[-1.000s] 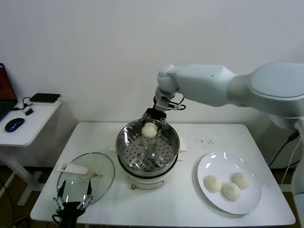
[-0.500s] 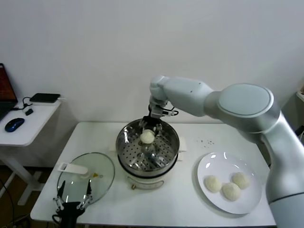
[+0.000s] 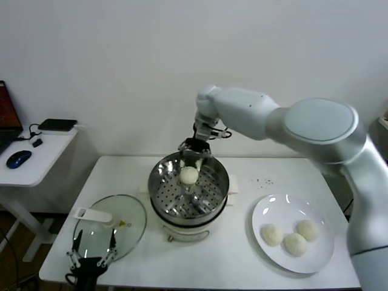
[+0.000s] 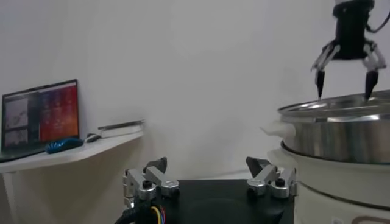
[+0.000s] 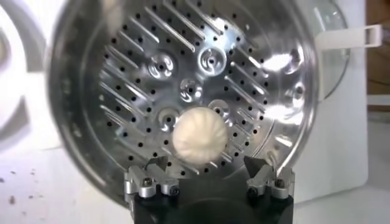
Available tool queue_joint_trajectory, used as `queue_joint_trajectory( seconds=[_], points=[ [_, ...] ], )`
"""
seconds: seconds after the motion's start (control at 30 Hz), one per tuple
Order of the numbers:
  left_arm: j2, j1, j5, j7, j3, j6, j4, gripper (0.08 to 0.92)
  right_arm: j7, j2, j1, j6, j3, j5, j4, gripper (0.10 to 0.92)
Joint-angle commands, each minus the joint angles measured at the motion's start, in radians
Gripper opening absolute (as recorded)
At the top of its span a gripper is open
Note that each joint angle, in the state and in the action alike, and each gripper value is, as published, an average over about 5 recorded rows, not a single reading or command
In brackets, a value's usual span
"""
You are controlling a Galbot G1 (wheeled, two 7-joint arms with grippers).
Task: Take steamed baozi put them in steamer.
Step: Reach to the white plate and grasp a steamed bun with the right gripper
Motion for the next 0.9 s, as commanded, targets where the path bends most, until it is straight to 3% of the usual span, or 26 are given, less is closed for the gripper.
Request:
queue_joint_trajectory(
  seconds=[0.03, 0.1, 0.2, 0.63, 0.9],
  points=[
    [0.002, 0.009, 0.000, 0.000, 0.004, 0.004, -0.017, 0.823, 0.097, -0.238, 0.367, -0.738, -0.233, 0.484, 0.439, 0.823],
    [0.002, 0.007, 0.001, 0.000, 0.009, 0.004, -0.019, 0.823, 0.140, -0.305, 0.401, -0.904, -0.269, 0.478, 0.514, 0.823],
    [0.003, 0.005, 0.002, 0.000, 0.015, 0.003, -0.019, 0.823, 0.167, -0.382, 0.427, -0.996, -0.340, 0.431, 0.583, 0.823],
    [0.010, 0.011, 0.000, 0.001, 0.019, 0.006, -0.017, 0.823, 0.138, -0.505, 0.583, -1.109, -0.612, 0.428, 0.889, 0.823],
    [0.014, 0.010, 0.002, 0.000, 0.019, -0.002, -0.005, 0.823, 0.176, -0.595, 0.485, -1.185, -0.633, 0.406, 0.967, 0.823]
  ],
)
